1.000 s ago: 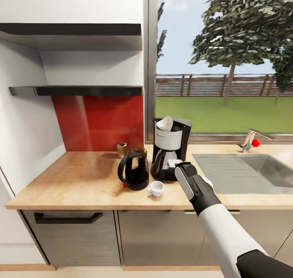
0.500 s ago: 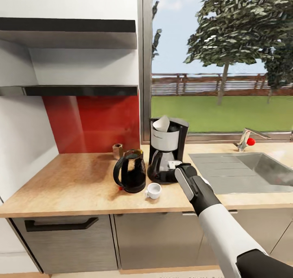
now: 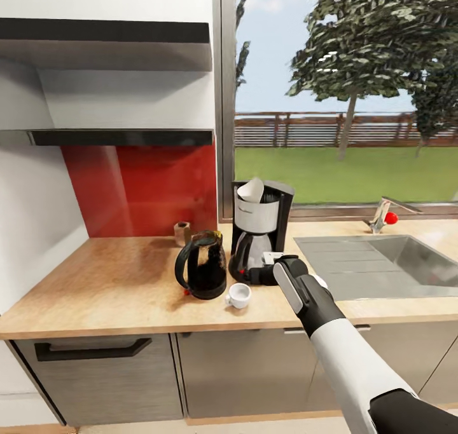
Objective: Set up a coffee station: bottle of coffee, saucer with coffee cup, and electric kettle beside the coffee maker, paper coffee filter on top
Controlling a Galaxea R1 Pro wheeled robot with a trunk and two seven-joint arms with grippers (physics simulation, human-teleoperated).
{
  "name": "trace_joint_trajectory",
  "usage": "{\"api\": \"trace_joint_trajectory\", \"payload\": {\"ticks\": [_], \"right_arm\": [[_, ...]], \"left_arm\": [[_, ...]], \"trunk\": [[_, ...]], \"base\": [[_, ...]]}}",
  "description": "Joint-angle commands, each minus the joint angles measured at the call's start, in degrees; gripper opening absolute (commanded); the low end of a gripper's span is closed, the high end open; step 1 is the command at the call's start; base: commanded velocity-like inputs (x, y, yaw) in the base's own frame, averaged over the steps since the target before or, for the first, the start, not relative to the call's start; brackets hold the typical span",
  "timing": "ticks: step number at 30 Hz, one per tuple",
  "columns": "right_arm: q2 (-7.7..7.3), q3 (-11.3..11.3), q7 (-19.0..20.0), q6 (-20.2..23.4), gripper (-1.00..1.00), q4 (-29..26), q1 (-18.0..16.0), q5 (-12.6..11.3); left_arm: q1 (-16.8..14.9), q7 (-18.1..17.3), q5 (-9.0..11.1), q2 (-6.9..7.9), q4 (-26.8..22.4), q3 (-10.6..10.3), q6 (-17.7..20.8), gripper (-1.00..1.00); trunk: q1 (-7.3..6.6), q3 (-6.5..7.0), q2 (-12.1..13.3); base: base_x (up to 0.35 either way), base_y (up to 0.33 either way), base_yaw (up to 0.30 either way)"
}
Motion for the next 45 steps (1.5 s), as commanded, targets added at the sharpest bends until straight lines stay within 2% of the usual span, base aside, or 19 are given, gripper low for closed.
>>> {"api": "trace_joint_trajectory", "payload": {"ticks": [1, 11, 21, 34, 45], "right_arm": [[-0.03, 0.1, -0.6, 0.2, 1.00, 0.0, -0.1, -0.6], [-0.10, 0.1, -0.6, 0.1, 1.00, 0.0, 0.0, -0.6], [-0.10, 0.1, -0.6, 0.1, 1.00, 0.0, 0.0, -0.6], [-0.10, 0.0, -0.4, 0.0, 1.00, 2.0, 0.0, -0.6], [-0.10, 0.0, -0.4, 0.0, 1.00, 2.1, 0.0, -0.7]], "left_arm": [[0.0, 0.1, 0.5, 0.00, 0.0, -0.5, -0.2, 1.00], [0.0, 0.1, 0.5, 0.00, 0.0, -0.5, -0.2, 1.00], [0.0, 0.1, 0.5, 0.00, 0.0, -0.5, -0.2, 1.00], [-0.1, 0.1, 0.4, -0.16, 0.0, -0.5, -0.2, 1.00], [-0.1, 0.1, 0.4, -0.17, 0.0, -0.5, -0.2, 1.00]], "trunk": [[0.24, -0.38, -0.5], [2.44, -3.10, -4.5], [2.44, -3.38, -4.5], [5.29, -6.86, -9.7], [5.29, -6.93, -9.7]], "base": [[0.000, 0.000, 0.000], [0.000, 0.000, -0.055], [0.000, 0.000, -0.035], [0.000, 0.000, 0.000], [0.053, 0.048, 0.000]]}}
